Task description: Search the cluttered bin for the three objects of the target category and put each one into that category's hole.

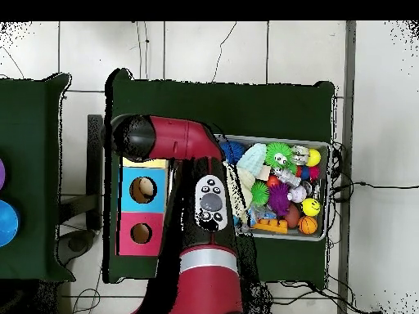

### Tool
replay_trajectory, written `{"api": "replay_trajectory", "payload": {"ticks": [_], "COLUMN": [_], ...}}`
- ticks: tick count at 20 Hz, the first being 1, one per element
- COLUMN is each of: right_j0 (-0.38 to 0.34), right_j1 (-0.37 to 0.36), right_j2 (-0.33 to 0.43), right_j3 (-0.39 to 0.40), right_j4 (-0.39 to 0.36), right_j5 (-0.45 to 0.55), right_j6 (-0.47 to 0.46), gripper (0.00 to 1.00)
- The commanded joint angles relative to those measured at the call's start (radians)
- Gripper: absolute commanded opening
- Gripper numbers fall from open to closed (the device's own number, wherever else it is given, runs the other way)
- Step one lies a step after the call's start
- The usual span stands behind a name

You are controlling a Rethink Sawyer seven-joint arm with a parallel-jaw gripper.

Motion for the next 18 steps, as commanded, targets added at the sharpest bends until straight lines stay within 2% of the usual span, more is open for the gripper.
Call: {"api": "replay_trajectory", "payload": {"ticks": [1,9,14,18], "right_j0": [-0.021,-0.015,-0.021,-0.020], "right_j1": [0.145,0.051,0.021,0.020], "right_j2": [0.104,0.089,0.091,0.082], "right_j3": [0.096,0.173,0.210,0.231], "right_j4": [-0.102,-0.098,-0.100,-0.106], "right_j5": [-0.009,0.114,0.139,0.115], "right_j6": [-0.052,-0.024,-0.030,-0.018], "gripper": [0.00,0.00,0.00,0.00]}}
